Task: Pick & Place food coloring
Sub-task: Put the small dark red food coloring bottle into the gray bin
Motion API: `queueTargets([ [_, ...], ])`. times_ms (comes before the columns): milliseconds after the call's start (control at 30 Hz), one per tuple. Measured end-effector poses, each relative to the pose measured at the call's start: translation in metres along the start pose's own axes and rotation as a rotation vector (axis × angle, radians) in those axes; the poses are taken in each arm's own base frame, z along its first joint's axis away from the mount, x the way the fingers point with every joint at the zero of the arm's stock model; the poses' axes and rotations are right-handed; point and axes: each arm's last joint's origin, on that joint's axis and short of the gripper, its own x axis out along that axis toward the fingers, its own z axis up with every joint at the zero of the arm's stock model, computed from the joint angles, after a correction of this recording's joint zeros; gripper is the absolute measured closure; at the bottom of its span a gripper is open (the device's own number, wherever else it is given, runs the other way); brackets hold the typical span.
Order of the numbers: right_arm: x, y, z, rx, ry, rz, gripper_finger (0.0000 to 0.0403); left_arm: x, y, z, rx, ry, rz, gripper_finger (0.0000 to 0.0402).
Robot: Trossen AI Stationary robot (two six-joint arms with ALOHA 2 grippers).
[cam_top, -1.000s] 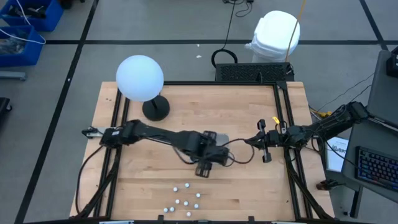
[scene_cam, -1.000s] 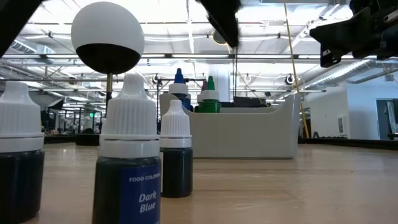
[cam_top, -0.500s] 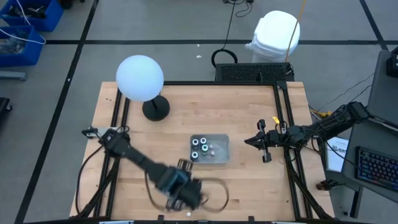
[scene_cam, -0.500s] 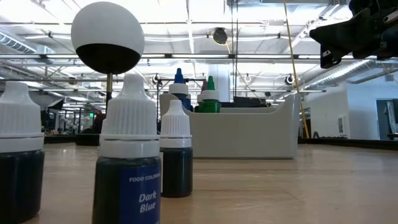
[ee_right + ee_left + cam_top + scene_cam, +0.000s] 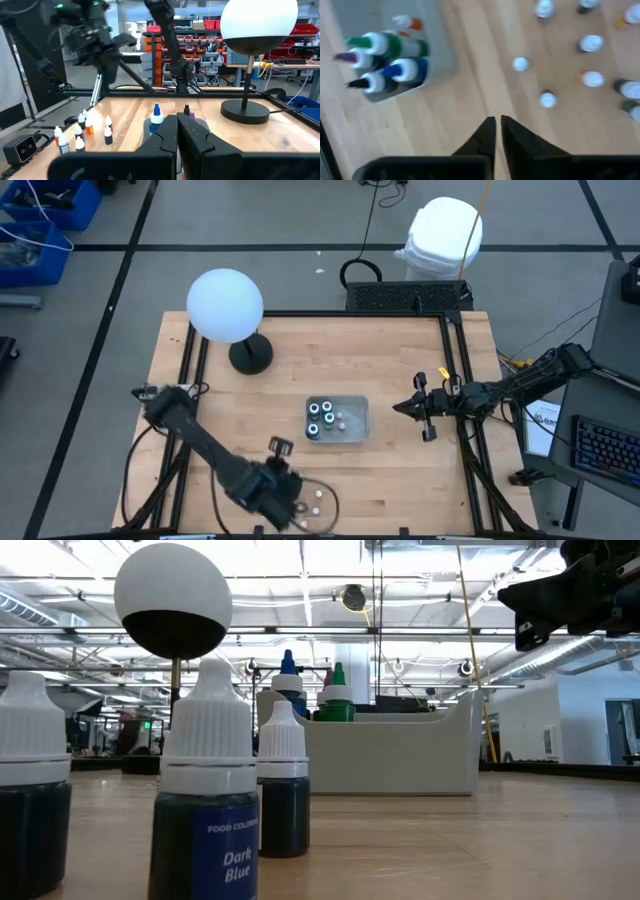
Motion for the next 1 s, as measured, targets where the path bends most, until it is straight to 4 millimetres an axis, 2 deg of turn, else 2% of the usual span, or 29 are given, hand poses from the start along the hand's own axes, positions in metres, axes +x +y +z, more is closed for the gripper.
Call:
queueTargets([
  [100,0.0,0.0,0.0,0.007,0.0,0.0,0.0403,-0.005,0.021,-0.023,-0.079,-0.119,-0.031,0.0395],
  [233,0.0,0.0,0.0,0.003,0.002,0.0,0.0403,-0.004,0.041,-0.058,-0.215,-0.382,-0.163,0.0388],
  [500,0.0,0.0,-0.001,-0.022,0.008,-0.001,0.0403,0.032,0.043,-0.131,-0.434,-0.726,-0.322,0.0396],
  [633,0.0,0.0,-0.001,-0.022,0.008,-0.001,0.0403,0.051,0.037,-0.163,-0.351,-0.814,-0.245,0.0389],
  [767,0.0,0.0,-0.001,0.0,0.009,-0.002,0.0403,0.052,0.043,-0.184,-0.363,-0.993,-0.266,0.0397],
  [1000,0.0,0.0,-0.001,0.002,0.011,-0.004,0.0403,0.061,0.056,-0.226,-0.393,-1.126,-0.251,0.0397],
])
